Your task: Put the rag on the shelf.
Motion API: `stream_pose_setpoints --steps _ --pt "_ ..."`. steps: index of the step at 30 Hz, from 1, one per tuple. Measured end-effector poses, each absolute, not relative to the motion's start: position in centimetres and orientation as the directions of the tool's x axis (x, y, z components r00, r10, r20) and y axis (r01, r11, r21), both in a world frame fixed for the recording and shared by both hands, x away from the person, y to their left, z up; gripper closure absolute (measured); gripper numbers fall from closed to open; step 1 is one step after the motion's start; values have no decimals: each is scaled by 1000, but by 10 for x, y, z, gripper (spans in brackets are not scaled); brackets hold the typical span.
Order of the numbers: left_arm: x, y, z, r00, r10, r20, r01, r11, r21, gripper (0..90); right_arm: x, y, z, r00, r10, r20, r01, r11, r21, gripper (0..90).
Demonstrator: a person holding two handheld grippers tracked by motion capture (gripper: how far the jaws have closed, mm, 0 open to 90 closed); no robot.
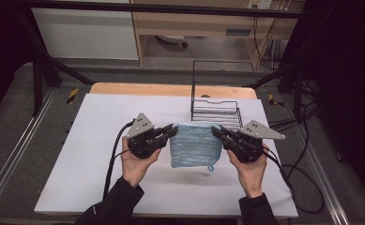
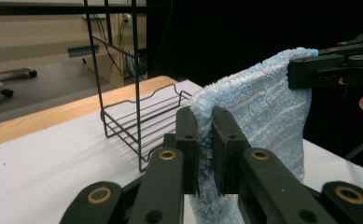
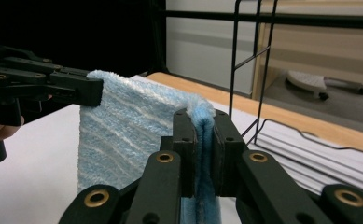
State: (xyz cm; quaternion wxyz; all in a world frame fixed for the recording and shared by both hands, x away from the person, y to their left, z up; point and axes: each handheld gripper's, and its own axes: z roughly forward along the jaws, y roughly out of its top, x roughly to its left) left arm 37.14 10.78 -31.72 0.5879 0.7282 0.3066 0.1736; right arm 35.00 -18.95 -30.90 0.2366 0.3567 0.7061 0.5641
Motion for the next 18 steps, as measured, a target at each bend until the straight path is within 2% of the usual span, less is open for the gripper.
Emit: stream_pose_setpoints --steps 18 --pt "385 89 -288 758 646 -92 151 -36 988 825 352 -198 -281 -559 829 14 111 59 992 827"
